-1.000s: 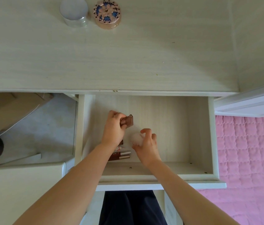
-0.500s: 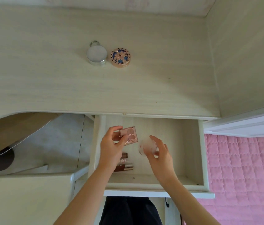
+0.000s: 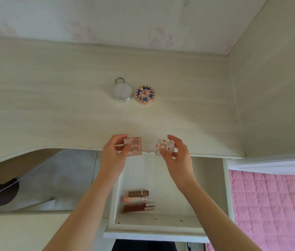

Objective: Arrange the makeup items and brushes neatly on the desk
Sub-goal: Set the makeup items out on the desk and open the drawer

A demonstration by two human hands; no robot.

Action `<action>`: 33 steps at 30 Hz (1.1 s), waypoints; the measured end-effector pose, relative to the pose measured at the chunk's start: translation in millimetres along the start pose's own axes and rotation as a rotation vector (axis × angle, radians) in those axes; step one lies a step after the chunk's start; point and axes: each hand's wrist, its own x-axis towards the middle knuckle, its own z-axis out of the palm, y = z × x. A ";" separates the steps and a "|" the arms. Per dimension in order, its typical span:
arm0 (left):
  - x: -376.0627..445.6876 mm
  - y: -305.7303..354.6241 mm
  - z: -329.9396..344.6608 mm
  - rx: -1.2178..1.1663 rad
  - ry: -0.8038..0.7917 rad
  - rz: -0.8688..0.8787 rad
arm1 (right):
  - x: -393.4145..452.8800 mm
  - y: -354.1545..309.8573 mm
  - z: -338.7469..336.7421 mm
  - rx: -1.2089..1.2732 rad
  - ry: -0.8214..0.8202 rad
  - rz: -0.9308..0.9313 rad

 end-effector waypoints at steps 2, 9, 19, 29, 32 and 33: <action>17.7 5.6 -3.6 0.040 0.001 0.007 | 15.5 -12.0 8.3 -0.032 0.011 -0.028; 73.6 13.8 -9.2 0.177 0.007 0.021 | 69.0 -30.4 42.8 -0.130 -0.026 -0.058; 97.2 7.9 -12.8 0.334 -0.056 0.037 | 82.9 -24.0 63.2 -0.228 -0.073 -0.170; 92.8 1.1 -10.6 0.495 0.000 0.192 | 84.6 -14.3 61.5 -0.393 -0.054 -0.314; 87.0 3.3 -8.9 0.599 0.037 0.244 | 84.3 -14.0 63.2 -0.434 -0.033 -0.336; 83.5 4.3 -8.3 0.681 0.057 0.303 | 84.2 -14.4 63.6 -0.442 -0.020 -0.342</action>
